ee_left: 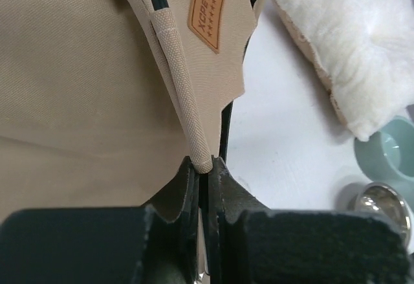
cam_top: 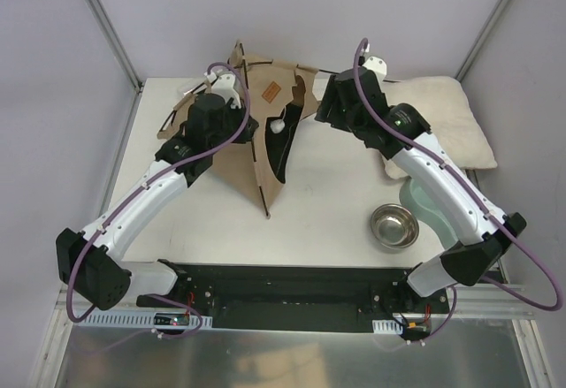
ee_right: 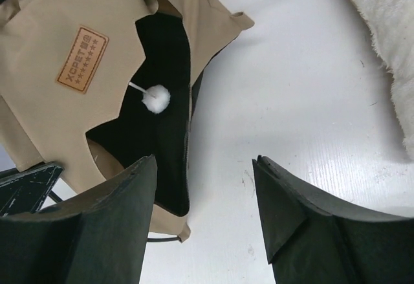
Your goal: Set up the pet tent
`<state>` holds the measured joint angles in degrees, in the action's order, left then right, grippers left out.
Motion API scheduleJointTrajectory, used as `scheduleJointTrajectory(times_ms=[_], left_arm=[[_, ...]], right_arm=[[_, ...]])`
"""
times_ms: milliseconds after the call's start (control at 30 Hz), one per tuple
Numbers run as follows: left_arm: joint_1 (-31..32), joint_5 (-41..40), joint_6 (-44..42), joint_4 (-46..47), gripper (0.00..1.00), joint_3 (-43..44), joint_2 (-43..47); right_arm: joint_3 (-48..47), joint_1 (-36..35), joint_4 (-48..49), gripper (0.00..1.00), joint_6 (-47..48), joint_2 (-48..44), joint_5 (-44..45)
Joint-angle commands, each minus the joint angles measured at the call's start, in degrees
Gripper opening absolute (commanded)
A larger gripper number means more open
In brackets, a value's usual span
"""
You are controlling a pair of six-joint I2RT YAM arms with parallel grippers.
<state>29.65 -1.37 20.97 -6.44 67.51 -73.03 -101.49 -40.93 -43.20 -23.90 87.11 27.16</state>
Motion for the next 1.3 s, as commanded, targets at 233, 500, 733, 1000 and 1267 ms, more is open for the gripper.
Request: scheduleJointTrajectory(times_ms=[233,500,733,1000,1267], left_arm=[[0.1,1.3,-17.9,-7.9,0.00,6.1,9.6],[-0.3,-3.3,-23.2,-10.6,0.00,8.9,16.5],[-0.3,-7.1,-25.6,-10.6,0.00,10.5,19.4],[-0.4,-7.2,-25.8,-13.5,0.00,14.2,21.0],[-0.4,-5.1,-25.8,-17.6,0.00,17.0,21.4]], right_arm=[[-4.0,2.9,4.1,0.72,23.4,-5.0,-21.0],[-4.5,3.7,4.5,0.75,32.2,-6.8,-22.9],[-5.1,3.9,9.0,0.77,36.6,-6.9,-22.2],[-1.8,4.7,10.0,0.79,43.1,-7.4,-22.1],[-2.0,11.9,5.0,0.78,52.3,-2.3,-35.0]])
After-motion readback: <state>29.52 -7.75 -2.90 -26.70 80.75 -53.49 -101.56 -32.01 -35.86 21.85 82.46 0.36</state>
